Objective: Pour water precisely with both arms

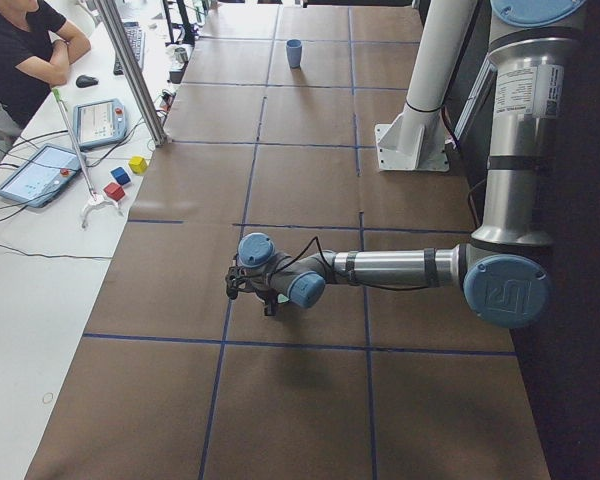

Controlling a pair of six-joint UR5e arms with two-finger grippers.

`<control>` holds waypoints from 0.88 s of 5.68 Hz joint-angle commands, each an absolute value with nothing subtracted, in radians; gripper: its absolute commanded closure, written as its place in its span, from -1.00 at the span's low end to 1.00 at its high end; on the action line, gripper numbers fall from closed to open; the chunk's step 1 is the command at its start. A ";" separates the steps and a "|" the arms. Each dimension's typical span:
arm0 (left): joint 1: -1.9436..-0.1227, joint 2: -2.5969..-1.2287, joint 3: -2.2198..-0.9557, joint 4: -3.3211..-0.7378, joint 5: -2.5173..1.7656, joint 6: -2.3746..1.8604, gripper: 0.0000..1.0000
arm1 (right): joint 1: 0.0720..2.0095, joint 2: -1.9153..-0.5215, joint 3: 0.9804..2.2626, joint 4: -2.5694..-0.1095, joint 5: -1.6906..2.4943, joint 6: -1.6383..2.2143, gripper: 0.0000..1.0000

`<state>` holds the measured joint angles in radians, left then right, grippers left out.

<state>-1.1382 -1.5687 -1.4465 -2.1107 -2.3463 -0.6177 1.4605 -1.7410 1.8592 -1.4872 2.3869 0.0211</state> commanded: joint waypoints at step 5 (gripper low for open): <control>-0.941 -1.852 -1.644 -2.094 -2.461 -1.067 1.00 | 1.454 -1.738 1.858 -1.486 2.385 0.023 -1.00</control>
